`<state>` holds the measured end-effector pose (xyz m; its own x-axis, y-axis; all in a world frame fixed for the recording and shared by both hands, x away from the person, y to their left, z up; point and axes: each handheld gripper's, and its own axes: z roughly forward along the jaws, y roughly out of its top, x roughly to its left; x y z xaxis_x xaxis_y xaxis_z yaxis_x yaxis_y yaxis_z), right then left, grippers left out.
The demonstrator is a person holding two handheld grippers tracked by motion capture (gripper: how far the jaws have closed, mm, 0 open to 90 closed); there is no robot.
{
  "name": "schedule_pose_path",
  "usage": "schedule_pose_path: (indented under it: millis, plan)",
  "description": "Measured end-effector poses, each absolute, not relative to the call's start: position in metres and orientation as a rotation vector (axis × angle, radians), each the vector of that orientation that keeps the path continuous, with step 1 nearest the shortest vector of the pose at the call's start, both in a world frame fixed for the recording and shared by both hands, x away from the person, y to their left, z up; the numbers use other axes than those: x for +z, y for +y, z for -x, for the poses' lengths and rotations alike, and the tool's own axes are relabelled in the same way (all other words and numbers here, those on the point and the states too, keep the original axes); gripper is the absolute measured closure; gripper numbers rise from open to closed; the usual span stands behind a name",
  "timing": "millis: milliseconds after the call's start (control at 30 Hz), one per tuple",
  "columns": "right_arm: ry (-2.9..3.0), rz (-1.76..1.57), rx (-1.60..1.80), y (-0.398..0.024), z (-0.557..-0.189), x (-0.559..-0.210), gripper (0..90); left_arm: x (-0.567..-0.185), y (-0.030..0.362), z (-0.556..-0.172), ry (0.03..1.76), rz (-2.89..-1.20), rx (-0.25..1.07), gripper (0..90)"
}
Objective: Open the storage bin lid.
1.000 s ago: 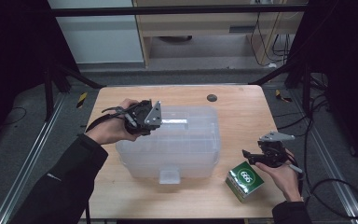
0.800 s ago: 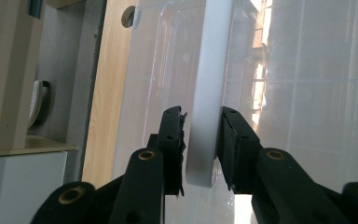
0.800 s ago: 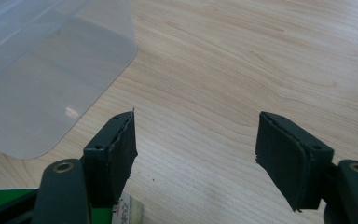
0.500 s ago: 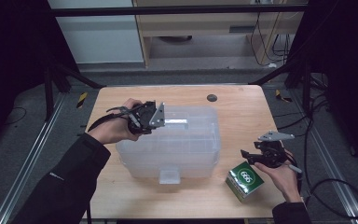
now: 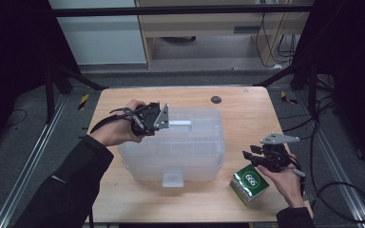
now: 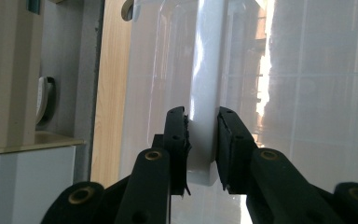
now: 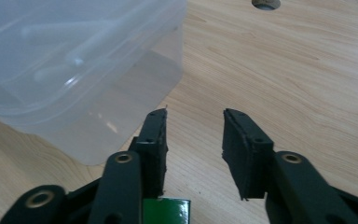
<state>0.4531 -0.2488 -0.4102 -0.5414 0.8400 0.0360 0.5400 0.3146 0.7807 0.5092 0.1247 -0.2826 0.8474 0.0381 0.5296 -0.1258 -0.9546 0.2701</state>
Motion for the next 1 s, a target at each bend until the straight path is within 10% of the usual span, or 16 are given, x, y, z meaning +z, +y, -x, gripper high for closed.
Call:
schedule_pose_path:
  millis: [467,1000]
  plan:
    - [2.242,-1.206,1.201,-0.241,-0.446,-0.404,88.9,-0.273,0.127,-0.52,-0.015,-2.685,0.821,73.4]
    - [2.266,-1.179,1.267,-0.232,-0.445,-0.405,90.0,-0.262,0.129,-0.541,0.078,-2.623,0.879,71.0]
